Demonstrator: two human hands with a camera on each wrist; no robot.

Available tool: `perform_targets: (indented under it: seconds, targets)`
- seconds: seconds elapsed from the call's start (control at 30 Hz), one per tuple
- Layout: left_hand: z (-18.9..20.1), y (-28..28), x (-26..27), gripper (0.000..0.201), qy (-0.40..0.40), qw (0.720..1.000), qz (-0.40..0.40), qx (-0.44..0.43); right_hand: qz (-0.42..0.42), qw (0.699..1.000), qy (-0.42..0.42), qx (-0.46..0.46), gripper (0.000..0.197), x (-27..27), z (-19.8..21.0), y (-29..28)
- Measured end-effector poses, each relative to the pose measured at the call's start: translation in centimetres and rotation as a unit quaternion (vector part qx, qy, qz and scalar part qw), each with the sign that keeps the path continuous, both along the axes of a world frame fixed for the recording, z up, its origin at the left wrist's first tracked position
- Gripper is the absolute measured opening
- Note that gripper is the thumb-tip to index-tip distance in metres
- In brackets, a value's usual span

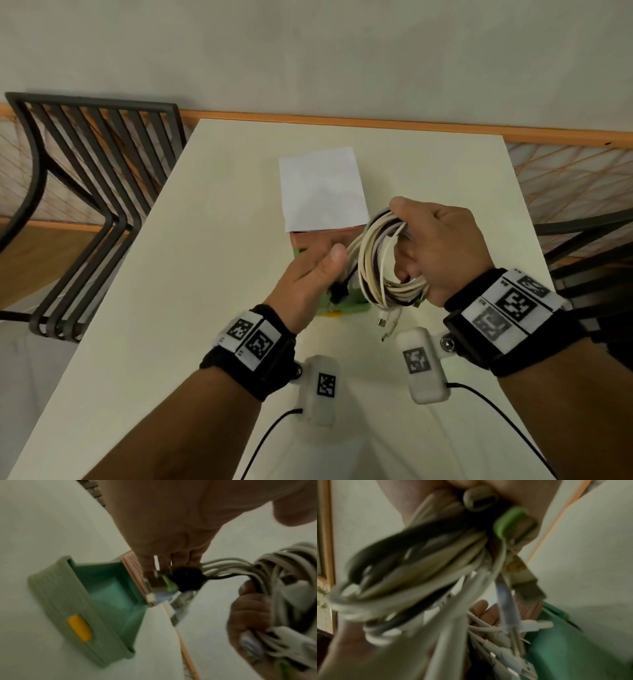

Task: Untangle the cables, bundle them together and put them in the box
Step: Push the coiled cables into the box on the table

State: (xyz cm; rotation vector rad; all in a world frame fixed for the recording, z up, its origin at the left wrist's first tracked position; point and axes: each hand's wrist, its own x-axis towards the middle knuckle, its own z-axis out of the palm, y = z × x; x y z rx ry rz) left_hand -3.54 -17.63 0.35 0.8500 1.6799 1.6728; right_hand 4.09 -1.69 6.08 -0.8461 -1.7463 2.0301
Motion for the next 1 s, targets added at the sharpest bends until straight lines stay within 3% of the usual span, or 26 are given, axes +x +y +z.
perform_targets:
  seconds: [0.07,0.1,0.23,0.4,0.53,0.67,0.8,0.9,1.0]
  targets:
    - [0.6,-0.2,0.1,0.084,-0.049,0.999,-0.02,0.011,0.008,1.0,-0.005,-0.023,0.037,-0.8,0.3,-0.6]
    - [0.8,-0.4,0.3,0.083,-0.061,0.998,-0.019,0.008,0.002,1.0,-0.012,-0.027,0.038,-1.2,0.3,-0.8]
    - [1.0,-0.5,1.7,0.047,-0.16,0.984,0.059,-0.049,-0.023,0.995,-0.093,-0.004,0.041,-2.3,-0.8,-1.7]
    - [0.3,-1.2,2.0,0.036,-0.327,0.922,0.144,-0.148,-0.014,0.964,-0.264,0.03,0.052,-3.3,-5.8,-2.9]
    - [0.3,-0.9,0.3,0.035,-0.347,0.896,0.196,-0.195,0.029,0.94,-0.334,0.068,0.044,-5.4,-7.0,-2.7]
    - [0.5,0.1,-1.4,0.031,-0.353,0.874,0.239,-0.233,0.081,0.929,-0.342,0.113,0.032,-6.4,-6.5,-2.0]
    - [0.1,0.7,-2.1,0.022,-0.365,0.859,0.257,-0.249,0.079,0.92,-0.35,0.156,0.031,-7.1,-6.7,-2.2]
    - [-0.7,1.0,-2.2,0.024,-0.357,0.856,0.274,-0.255,0.067,0.908,-0.368,0.191,0.027,-7.4,-6.6,-2.5]
    - [-1.2,1.1,-1.7,0.024,-0.342,0.857,0.289,-0.256,0.074,0.874,-0.42,0.232,0.015,-7.5,-6.5,-3.0]
